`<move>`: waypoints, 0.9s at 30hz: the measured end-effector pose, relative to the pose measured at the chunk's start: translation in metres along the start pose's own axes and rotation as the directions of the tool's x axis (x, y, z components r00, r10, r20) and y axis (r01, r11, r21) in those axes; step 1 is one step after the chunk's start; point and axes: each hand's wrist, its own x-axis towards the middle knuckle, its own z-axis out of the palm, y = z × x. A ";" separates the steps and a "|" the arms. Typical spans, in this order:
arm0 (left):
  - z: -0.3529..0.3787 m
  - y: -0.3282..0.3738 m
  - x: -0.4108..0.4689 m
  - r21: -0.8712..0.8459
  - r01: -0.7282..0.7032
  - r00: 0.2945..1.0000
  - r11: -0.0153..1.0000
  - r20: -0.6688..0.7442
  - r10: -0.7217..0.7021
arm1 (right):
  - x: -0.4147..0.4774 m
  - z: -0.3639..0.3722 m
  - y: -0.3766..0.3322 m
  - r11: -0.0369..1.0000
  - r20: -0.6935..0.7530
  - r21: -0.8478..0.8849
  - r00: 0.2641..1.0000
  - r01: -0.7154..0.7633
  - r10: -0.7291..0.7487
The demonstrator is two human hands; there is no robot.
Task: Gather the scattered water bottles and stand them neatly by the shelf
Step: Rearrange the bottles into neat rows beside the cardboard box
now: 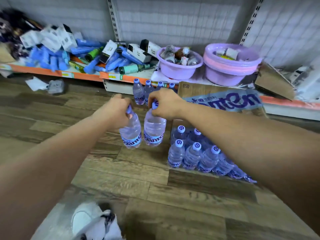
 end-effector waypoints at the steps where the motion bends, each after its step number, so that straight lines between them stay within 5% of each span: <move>1: -0.006 0.010 -0.011 0.015 -0.004 1.000 1.000 0.011 0.004 | -0.014 -0.006 -0.002 1.000 0.008 -0.009 1.000 0.000 0.000; 12: 0.061 0.081 -0.066 -0.002 -0.108 0.983 0.994 0.150 0.107 | -0.117 0.016 0.044 0.990 0.227 -0.114 0.968 -0.086 0.110; 27: 0.198 0.093 -0.042 -0.112 -0.143 0.927 0.983 0.332 0.172 | -0.118 0.115 0.132 0.971 0.330 -0.093 0.913 -0.222 0.241</move>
